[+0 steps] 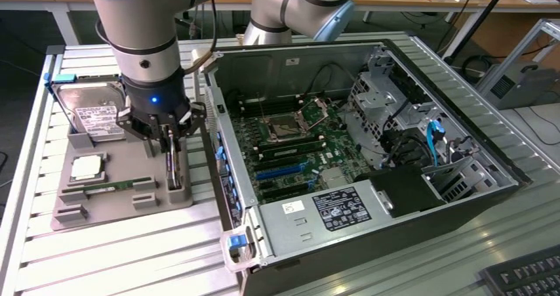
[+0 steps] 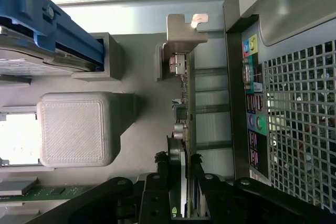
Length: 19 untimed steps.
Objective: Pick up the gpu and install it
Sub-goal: 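Pick up the gpu and move the gpu toward the slot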
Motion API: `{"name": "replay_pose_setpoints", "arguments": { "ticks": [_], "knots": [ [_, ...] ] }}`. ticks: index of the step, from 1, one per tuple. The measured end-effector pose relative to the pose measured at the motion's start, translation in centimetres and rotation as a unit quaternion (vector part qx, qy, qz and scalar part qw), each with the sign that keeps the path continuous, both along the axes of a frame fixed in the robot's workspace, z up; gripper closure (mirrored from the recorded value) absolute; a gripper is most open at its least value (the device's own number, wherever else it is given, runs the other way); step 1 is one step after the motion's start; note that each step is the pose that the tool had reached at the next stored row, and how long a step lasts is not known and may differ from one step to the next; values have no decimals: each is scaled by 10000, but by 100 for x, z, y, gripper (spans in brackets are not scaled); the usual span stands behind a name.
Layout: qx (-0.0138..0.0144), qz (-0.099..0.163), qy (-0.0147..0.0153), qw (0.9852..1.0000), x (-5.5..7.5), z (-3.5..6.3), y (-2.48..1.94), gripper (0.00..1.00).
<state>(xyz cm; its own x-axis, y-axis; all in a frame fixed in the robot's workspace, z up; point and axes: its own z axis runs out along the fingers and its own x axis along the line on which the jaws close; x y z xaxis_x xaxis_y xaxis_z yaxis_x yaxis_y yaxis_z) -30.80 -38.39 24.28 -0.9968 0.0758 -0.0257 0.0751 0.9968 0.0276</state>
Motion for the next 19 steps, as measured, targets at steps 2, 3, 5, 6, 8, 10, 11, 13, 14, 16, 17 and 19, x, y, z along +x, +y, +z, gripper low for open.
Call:
{"name": "replay_pose_setpoints", "arguments": {
  "ticks": [2, 3, 5, 6, 8, 10, 11, 13, 14, 16, 17, 19],
  "knots": [
    [0, 0, 1, 10000, 0, -1, -10, 73],
    [0, 0, 0, 10000, 0, -2, -14, 73],
    [0, 0, 0, 10000, 0, -3, -23, 73],
    [0, 0, 0, 10000, 0, -2, -29, 73],
    [0, 0, 0, 10000, 0, -2, -36, 73],
    [0, 0, 0, 10000, 0, -3, -43, 73],
    [0, 1, 0, 10000, 0, -2, -48, 73],
    [0, 0, -1, 10000, 0, 2, -53, 73],
    [0, 0, -1, 10000, 0, 7, -57, 73],
    [0, 0, 0, 10000, 0, 15, -57, 73],
    [0, 0, 0, 10000, 0, 23, -58, 73],
    [0, 0, -1, 10000, 0, 29, -58, 73]
  ]
}}
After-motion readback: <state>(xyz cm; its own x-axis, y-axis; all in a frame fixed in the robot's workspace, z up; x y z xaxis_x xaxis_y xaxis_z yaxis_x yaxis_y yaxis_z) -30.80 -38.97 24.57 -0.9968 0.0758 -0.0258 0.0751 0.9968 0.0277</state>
